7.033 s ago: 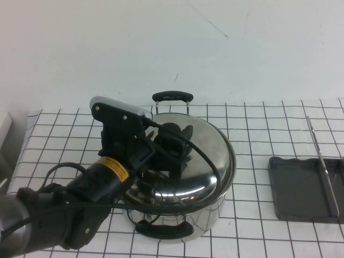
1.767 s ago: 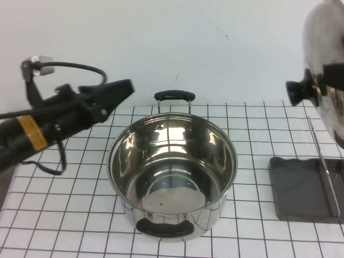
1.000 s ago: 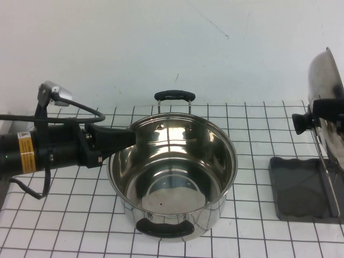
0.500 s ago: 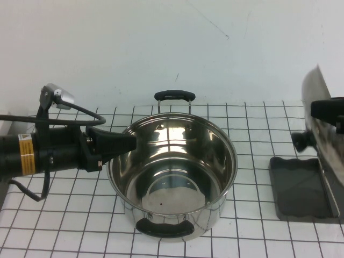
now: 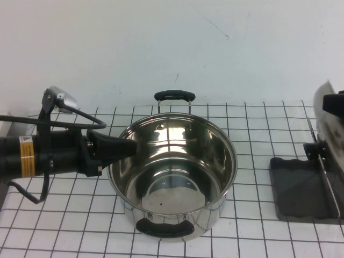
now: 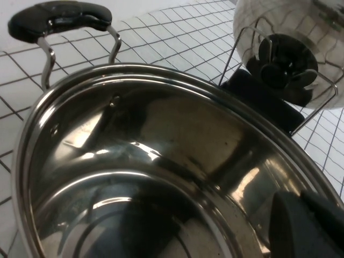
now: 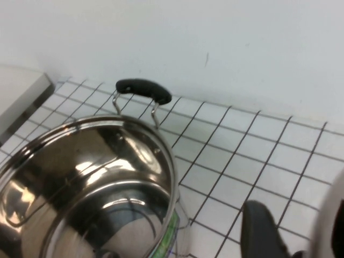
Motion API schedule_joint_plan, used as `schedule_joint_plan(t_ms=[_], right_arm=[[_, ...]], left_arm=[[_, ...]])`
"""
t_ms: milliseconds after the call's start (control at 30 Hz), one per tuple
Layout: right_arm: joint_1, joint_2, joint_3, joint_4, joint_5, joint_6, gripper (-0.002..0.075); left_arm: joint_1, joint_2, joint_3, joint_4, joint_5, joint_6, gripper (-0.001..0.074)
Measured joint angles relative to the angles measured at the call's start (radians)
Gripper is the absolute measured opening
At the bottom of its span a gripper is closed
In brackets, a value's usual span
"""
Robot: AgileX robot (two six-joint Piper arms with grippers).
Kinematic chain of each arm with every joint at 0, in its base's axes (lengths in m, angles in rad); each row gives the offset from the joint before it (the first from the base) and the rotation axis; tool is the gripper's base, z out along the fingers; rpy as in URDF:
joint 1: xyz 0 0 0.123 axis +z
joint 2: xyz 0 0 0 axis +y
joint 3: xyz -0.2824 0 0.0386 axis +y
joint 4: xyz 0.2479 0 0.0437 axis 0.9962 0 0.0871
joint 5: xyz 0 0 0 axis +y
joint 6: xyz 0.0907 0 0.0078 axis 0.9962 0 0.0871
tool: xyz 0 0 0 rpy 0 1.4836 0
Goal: Put pot lid on rack
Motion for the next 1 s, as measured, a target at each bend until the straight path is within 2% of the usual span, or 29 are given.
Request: schedule_joint_plan(t_ms=[267,467,700,867,1000], right_arm=[[-0.075,-0.085,0.000,-0.012,0.095,0.008,0.0285],[-0.096,-0.196,0.000,-0.059,0.135,0.022,0.0279],[-0.100,-0.423,0.000,-0.158,0.087,0.027,0.0153],[-0.100,-0.624,0.044,-0.177,-0.051,0.027,0.0062],[-0.100,-0.762,0.127,-0.177,-0.127,0.013,0.0020]], left_arm=[[0.000,0.000,0.000,0.005,0.000,0.000,-0.0002],[0.000,-0.022,0.000,0.027,0.026,-0.017,-0.0002],[0.000,-0.234,0.028,0.193,0.280,-0.145,-0.0002],[0.000,-0.517,0.150,0.210,0.496,-0.179,-0.0002],[0.000,-0.771,0.290,0.210,0.675,-0.217,-0.0002]])
